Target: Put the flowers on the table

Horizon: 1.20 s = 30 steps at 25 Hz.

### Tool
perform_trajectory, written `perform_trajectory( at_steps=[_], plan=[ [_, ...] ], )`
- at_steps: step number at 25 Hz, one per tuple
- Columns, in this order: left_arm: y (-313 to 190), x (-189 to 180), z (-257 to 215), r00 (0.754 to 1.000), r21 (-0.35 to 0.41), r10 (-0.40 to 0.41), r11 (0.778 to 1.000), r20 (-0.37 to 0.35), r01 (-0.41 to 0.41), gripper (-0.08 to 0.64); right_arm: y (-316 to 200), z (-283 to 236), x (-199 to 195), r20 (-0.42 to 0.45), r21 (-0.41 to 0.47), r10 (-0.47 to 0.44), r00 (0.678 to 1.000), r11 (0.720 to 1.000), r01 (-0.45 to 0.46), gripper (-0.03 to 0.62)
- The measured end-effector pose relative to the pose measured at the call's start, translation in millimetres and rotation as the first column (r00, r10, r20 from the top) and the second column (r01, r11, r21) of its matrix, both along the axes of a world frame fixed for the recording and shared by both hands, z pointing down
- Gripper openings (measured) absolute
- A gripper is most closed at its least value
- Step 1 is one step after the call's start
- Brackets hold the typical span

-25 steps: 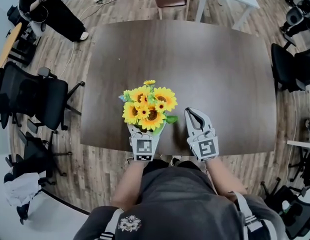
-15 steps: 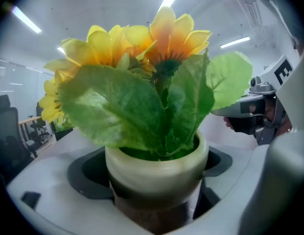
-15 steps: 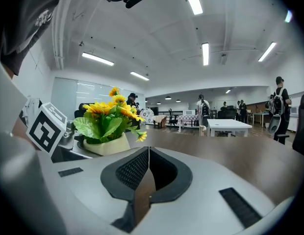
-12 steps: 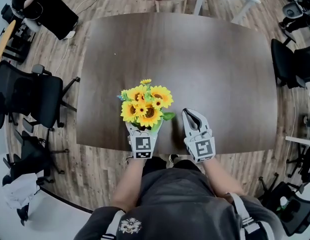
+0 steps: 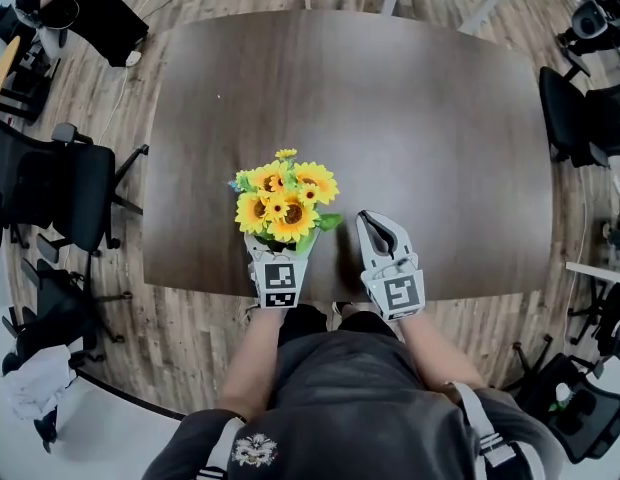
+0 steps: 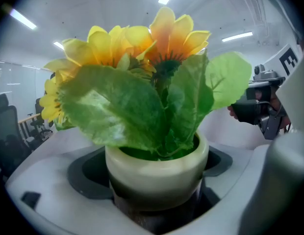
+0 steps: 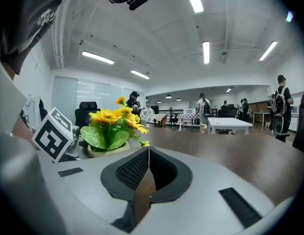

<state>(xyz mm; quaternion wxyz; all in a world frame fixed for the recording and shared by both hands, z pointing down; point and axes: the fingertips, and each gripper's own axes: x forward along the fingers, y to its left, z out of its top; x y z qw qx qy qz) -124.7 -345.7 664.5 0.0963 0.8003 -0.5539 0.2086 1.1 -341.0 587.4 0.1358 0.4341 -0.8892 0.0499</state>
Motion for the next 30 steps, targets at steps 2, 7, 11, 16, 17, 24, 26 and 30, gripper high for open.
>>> perform_trajectory(
  at_steps=[2,7,11,16,17,24,26,30],
  plan=[
    [1,0,4,1.0,-0.016,0.006,1.0,-0.001,-0.006,0.534,1,-1,1,0.011,-0.003,0.009,1.0,1.0,-0.009,0.026],
    [3,1,14,1.0,-0.042,0.016,0.999,-0.004,-0.017,0.534,3,1,1,0.018,0.0,0.017,1.0,1.0,-0.017,0.026],
    [3,2,19,1.0,-0.051,0.018,0.999,0.002,-0.018,0.534,6,1,-1,0.01,-0.005,0.015,1.0,1.0,-0.015,0.026],
    [1,4,20,1.0,-0.072,0.013,0.997,-0.009,-0.014,0.534,7,4,1,0.007,-0.014,0.019,1.0,1.0,-0.019,0.026],
    [1,5,21,1.0,-0.079,0.009,0.997,-0.016,-0.01,0.534,7,4,1,0.01,-0.014,0.018,1.0,1.0,-0.018,0.026],
    [2,6,24,0.999,-0.109,-0.011,0.994,-0.038,0.007,0.534,4,-6,2,0.052,-0.005,0.021,0.998,1.0,-0.02,0.026],
    [2,6,24,0.999,-0.116,-0.016,0.993,-0.045,0.01,0.534,2,-8,5,0.066,0.012,0.028,0.997,0.999,-0.029,0.026],
    [4,7,26,0.999,-0.133,-0.014,0.991,-0.051,0.007,0.534,2,-8,7,0.076,0.024,0.026,0.997,0.999,-0.028,0.026]
  ],
)
